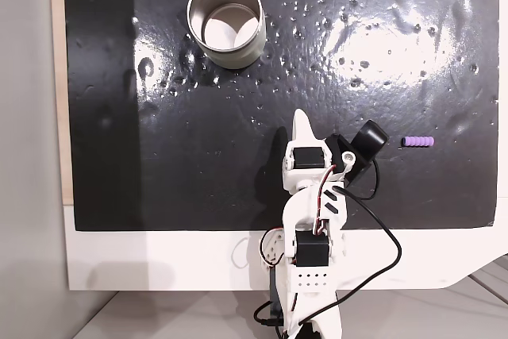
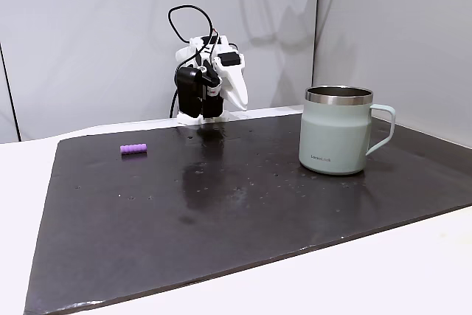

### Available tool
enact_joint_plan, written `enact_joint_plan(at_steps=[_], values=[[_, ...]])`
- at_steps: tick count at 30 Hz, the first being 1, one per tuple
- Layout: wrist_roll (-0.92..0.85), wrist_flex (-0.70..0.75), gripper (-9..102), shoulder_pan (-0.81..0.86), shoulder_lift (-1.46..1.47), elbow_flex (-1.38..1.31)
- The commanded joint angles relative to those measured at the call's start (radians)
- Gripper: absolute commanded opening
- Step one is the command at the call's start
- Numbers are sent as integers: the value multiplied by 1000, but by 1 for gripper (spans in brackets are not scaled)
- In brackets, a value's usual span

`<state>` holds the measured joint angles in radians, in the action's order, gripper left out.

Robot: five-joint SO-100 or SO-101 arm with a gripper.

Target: Grasp a pengrip and put it in the cup.

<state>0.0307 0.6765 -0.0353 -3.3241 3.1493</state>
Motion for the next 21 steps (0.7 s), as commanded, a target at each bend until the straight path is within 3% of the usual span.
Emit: enact_joint_plan(at_steps=[1, 16, 21], values=[[31, -40, 0, 12, -14, 40], [28, -40, 0, 15, -14, 38], [14, 18, 0, 46, -14, -69]])
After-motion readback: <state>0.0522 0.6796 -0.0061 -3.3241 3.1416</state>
